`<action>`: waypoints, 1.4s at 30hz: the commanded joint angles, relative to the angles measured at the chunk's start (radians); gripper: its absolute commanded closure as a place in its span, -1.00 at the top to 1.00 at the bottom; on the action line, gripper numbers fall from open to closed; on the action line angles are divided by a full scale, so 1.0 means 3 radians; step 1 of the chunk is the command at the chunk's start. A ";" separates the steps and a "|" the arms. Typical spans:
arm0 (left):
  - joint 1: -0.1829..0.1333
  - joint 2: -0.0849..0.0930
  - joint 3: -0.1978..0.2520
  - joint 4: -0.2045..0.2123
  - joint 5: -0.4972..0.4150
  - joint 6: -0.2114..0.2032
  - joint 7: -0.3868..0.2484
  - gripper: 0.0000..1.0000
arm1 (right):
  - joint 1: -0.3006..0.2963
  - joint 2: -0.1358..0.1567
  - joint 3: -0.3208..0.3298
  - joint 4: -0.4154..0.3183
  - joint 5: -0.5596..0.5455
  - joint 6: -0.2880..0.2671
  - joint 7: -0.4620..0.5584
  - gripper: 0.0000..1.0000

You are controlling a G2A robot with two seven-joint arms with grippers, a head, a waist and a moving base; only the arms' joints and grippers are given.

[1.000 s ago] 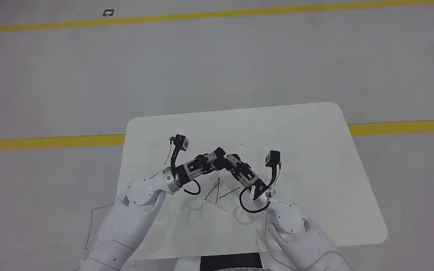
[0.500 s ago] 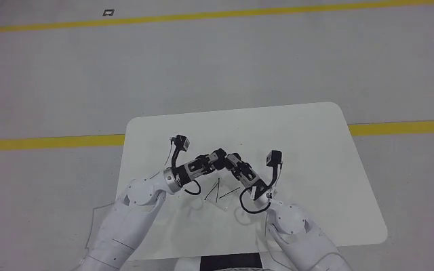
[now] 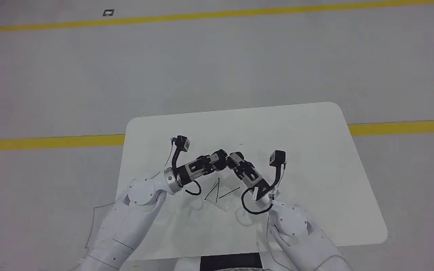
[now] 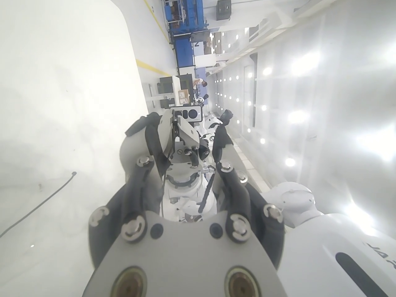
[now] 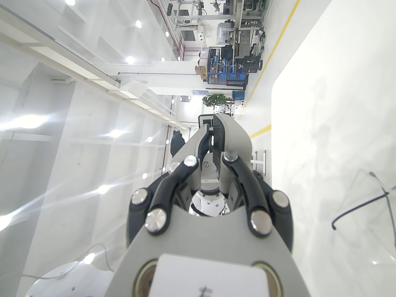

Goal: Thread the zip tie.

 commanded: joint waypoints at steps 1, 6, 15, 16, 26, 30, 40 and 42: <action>-0.0002 0.0003 0.0005 0.0001 -0.0005 -0.0002 0.0003 -0.32 | 0.0000 -0.0001 -0.0003 -0.0002 -0.0013 0.0006 -0.0008 -1.00; -0.0005 0.0014 0.0013 0.0000 -0.0013 -0.0011 0.0011 -0.34 | 0.0010 -0.0004 0.0006 0.0023 -0.0047 0.0034 -0.0043 -1.00; -0.0012 0.0030 0.0029 0.0001 -0.0030 -0.0010 0.0020 -0.38 | 0.0005 -0.0008 0.0019 0.0050 -0.0161 0.0070 -0.0130 -1.00; -0.0014 0.0032 0.0032 0.0001 -0.0032 -0.0008 0.0020 -0.38 | 0.0004 -0.0009 0.0019 0.0049 -0.0168 0.0073 -0.0136 -1.00; -0.0043 0.0046 0.0068 0.0021 -0.0037 0.0012 0.0028 -0.58 | 0.0003 -0.0015 0.0001 0.0043 -0.0248 0.0083 -0.0150 -1.00; -0.0049 0.0053 0.0077 0.0020 -0.0038 0.0017 0.0034 -0.62 | 0.0000 -0.0019 -0.0013 0.0036 -0.0292 0.0091 -0.0171 -1.00; -0.0067 0.0066 0.0114 0.0018 -0.0031 0.0040 0.0054 -0.66 | -0.0012 -0.0022 -0.0005 0.0019 -0.0294 0.0043 -0.0163 -1.00; -0.0072 0.0068 0.0120 0.0021 -0.0032 0.0043 0.0059 -0.70 | -0.0012 -0.0023 -0.0004 0.0021 -0.0293 0.0039 -0.0158 -1.00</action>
